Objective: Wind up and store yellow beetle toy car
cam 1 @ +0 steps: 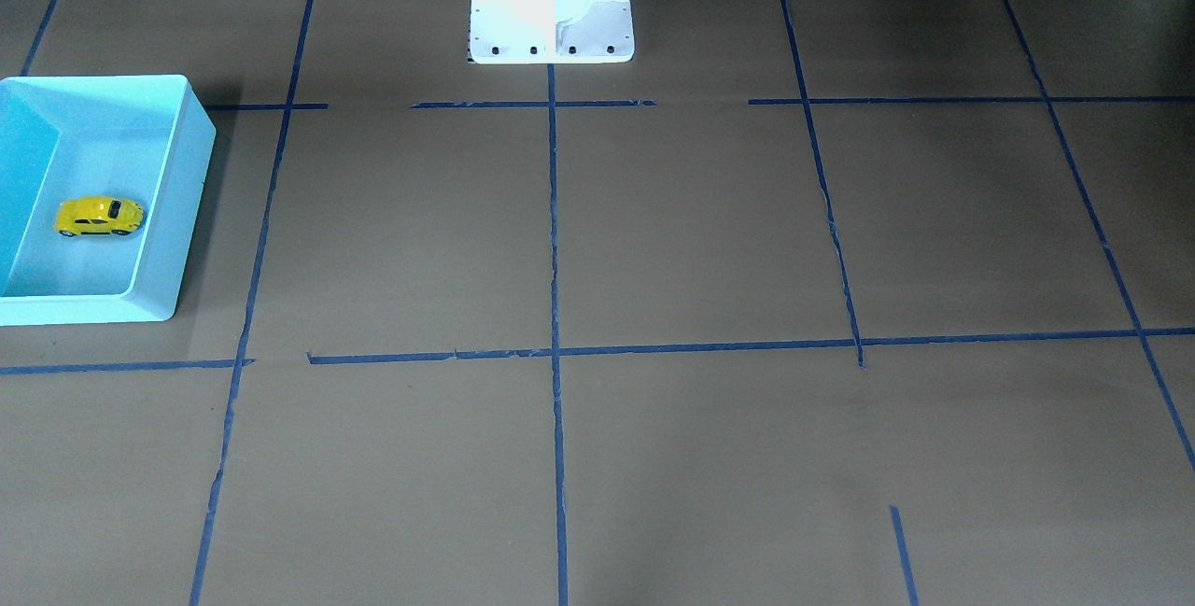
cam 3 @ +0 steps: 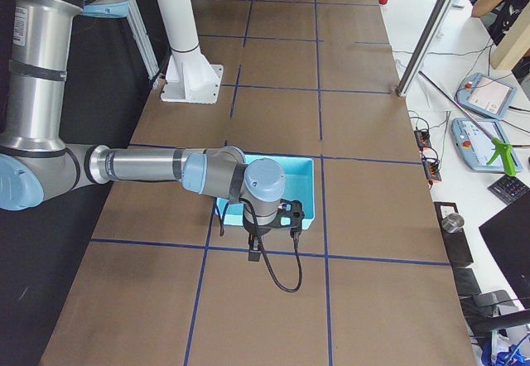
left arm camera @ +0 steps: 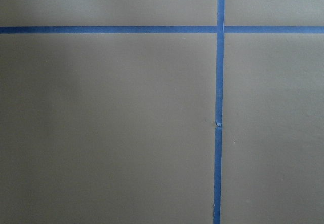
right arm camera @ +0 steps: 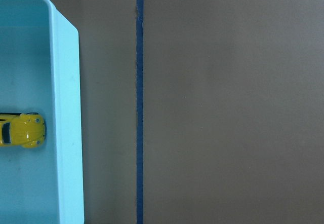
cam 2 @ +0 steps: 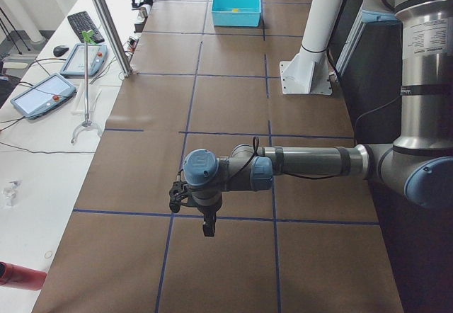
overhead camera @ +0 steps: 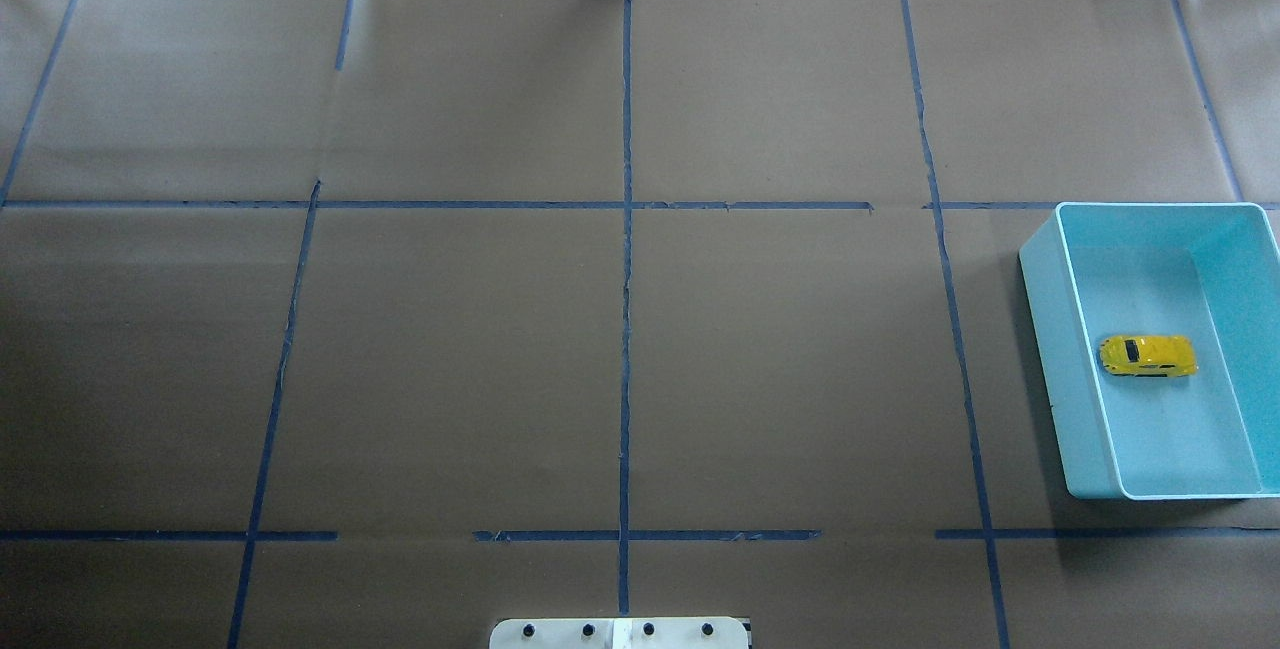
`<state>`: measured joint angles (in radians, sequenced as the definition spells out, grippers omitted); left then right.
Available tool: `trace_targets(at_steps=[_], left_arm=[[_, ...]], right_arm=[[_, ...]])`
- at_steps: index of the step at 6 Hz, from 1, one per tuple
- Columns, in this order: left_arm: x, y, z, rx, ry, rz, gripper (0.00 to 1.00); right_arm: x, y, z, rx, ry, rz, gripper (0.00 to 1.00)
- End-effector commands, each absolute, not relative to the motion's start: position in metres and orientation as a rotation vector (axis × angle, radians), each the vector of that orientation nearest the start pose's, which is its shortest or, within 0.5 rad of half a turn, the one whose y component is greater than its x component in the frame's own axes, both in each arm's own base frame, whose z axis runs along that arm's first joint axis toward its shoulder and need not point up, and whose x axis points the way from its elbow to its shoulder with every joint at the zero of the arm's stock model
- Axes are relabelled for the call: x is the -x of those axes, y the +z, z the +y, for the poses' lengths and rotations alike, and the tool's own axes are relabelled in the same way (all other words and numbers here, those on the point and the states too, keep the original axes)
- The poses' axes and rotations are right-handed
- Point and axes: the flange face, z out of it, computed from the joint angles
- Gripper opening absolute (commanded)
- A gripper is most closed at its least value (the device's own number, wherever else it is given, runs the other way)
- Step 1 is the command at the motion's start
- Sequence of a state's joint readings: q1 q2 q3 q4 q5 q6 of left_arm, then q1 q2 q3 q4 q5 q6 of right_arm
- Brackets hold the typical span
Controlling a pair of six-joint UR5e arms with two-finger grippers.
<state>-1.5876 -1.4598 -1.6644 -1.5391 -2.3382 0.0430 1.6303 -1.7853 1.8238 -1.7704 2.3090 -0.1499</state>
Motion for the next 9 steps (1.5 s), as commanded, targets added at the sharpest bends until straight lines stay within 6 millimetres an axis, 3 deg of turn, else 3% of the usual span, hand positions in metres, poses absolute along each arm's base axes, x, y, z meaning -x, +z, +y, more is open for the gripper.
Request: trace_targets(at_steps=[1, 9], left_arm=[[0.071, 0.668, -0.439, 0.022, 0.007, 0.769, 1.00], [0.072, 0.667, -0.440, 0.019, 0.008, 0.769, 1.00]], right_arm=[[-0.090, 0.669, -0.386, 0.069, -0.028, -0.743, 1.00], [-0.090, 0.659, -0.390, 0.046, -0.037, -0.743, 1.00]])
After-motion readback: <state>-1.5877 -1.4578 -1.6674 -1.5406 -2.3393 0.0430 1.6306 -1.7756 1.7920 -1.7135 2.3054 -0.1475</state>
